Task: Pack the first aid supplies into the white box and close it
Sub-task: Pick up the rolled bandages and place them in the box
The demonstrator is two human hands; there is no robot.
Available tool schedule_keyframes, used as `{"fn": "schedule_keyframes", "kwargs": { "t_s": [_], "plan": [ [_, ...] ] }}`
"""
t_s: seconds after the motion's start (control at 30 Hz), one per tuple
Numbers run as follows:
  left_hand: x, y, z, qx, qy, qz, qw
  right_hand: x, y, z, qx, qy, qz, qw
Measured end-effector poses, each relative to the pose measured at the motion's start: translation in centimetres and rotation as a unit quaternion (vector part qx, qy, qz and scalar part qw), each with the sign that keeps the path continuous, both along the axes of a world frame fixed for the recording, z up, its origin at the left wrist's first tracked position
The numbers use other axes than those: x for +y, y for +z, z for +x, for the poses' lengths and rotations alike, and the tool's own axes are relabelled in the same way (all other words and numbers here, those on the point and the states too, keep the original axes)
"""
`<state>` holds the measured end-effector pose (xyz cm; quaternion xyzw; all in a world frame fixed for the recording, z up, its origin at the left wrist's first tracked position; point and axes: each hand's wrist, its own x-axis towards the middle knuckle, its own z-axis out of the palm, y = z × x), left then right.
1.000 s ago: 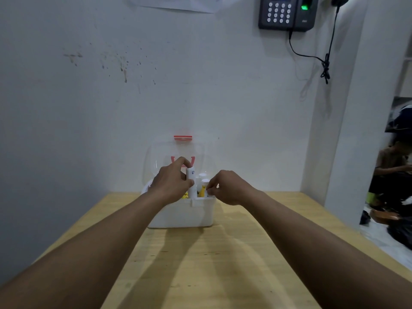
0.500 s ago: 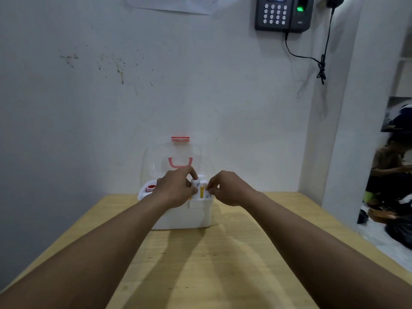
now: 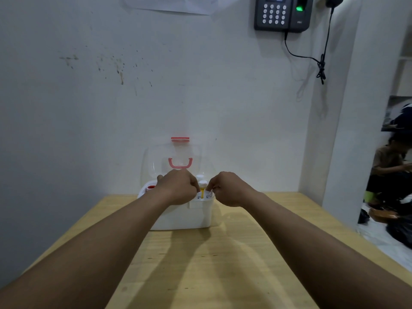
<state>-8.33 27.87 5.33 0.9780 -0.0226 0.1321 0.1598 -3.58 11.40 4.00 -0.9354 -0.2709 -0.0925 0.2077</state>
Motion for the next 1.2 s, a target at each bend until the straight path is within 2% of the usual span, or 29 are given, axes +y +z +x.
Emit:
{"fn": "schedule_keyframes", "kwargs": {
  "t_s": [0.43,0.6,0.8,0.93,1.2],
  "plan": [
    [0.6,0.4,0.4,-0.019,0.010,-0.048,0.999,-0.3,0.7,-0.9,-0.021,-0.009,0.027,0.999],
    [1.0,0.7,0.5,-0.064,0.000,-0.068,0.996,0.0,1.1,-0.4,-0.041,-0.021,0.047,0.998],
    [2.2,1.5,2.0,-0.144,0.011,-0.017,0.989,1.0,2.9,1.0,-0.085,-0.047,0.041,0.994],
    [3.9,2.5,3.3,-0.179,0.038,-0.005,0.983,2.0,4.6,2.4,-0.081,-0.057,0.033,0.995],
    [8.1,4.4,6.8,-0.175,0.103,-0.019,0.979,4.6,7.4,6.2,-0.066,-0.057,0.005,0.996]
  ]
}}
